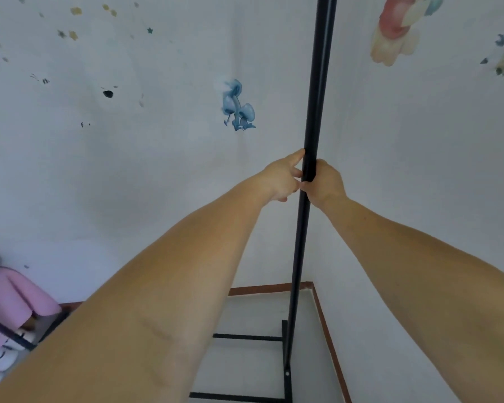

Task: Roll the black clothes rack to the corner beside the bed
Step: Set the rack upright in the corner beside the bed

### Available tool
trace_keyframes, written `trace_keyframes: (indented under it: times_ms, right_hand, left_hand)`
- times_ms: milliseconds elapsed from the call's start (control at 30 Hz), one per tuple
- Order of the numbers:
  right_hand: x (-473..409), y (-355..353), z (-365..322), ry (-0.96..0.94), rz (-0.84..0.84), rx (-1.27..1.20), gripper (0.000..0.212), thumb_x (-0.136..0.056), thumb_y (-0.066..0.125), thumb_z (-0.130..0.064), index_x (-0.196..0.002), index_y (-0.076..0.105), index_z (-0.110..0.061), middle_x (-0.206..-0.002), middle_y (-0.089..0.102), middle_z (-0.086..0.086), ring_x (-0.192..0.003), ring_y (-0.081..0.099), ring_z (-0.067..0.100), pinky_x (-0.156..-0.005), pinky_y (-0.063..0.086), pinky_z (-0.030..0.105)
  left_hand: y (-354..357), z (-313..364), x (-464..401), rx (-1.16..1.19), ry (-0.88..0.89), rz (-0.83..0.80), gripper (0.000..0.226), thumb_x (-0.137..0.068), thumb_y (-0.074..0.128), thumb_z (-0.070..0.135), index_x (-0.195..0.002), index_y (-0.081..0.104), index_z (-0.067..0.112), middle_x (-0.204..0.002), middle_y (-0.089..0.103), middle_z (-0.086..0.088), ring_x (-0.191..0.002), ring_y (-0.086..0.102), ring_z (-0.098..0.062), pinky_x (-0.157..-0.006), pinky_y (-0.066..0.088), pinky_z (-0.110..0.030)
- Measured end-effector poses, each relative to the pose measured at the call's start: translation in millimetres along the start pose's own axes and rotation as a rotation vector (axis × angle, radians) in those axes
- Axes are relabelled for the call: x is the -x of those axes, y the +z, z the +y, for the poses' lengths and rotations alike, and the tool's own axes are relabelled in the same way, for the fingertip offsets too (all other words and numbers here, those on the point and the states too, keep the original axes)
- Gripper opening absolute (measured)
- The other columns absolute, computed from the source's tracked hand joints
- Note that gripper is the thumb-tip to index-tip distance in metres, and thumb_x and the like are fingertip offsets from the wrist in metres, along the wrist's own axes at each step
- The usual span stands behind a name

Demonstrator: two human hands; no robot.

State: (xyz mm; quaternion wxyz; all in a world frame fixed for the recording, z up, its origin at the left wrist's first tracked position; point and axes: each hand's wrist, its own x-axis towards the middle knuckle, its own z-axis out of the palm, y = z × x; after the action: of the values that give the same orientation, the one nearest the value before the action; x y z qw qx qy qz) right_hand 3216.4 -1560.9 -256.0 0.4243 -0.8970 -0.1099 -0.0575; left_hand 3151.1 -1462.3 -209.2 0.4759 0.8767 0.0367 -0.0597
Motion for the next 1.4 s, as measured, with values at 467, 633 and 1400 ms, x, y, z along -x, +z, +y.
trace_keyframes:
  times_ms: [467, 633, 1400]
  right_hand:
    - [-118, 22, 1, -0.050, -0.090, -0.046, 0.037, -0.084, 0.064, -0.005, -0.119, 0.055, -0.007, -0.115, 0.063, 0.013, -0.105, 0.060, 0.028, -0.083, 0.048, 0.031]
    - [-157, 34, -1, -0.080, -0.104, -0.031, 0.036, -0.084, 0.065, -0.006, -0.119, 0.055, -0.008, -0.115, 0.063, 0.012, -0.104, 0.061, 0.028, -0.081, 0.048, 0.029]
    - [-195, 53, 1, -0.101, -0.140, 0.030, 0.037, -0.085, 0.063, -0.010, -0.120, 0.051, -0.007, -0.112, 0.062, 0.012, -0.084, 0.053, 0.019, -0.067, 0.041, 0.026]
  left_hand:
    - [-41, -5, -114, -0.021, -0.034, 0.076, 0.075, -0.088, 0.042, -0.006, -0.145, 0.017, 0.036, -0.141, 0.046, -0.008, -0.116, 0.054, -0.029, -0.089, 0.049, -0.038]
    - [-55, -8, -148, -0.088, -0.046, 0.120, 0.074, -0.089, 0.042, -0.003, -0.146, 0.014, 0.036, -0.142, 0.045, -0.008, -0.119, 0.051, -0.027, -0.085, 0.048, -0.034]
    - [-56, -32, -177, -0.190, -0.070, 0.122, 0.071, -0.090, 0.039, -0.002, -0.146, 0.014, 0.033, -0.142, 0.046, -0.008, -0.125, 0.047, -0.027, -0.094, 0.043, -0.031]
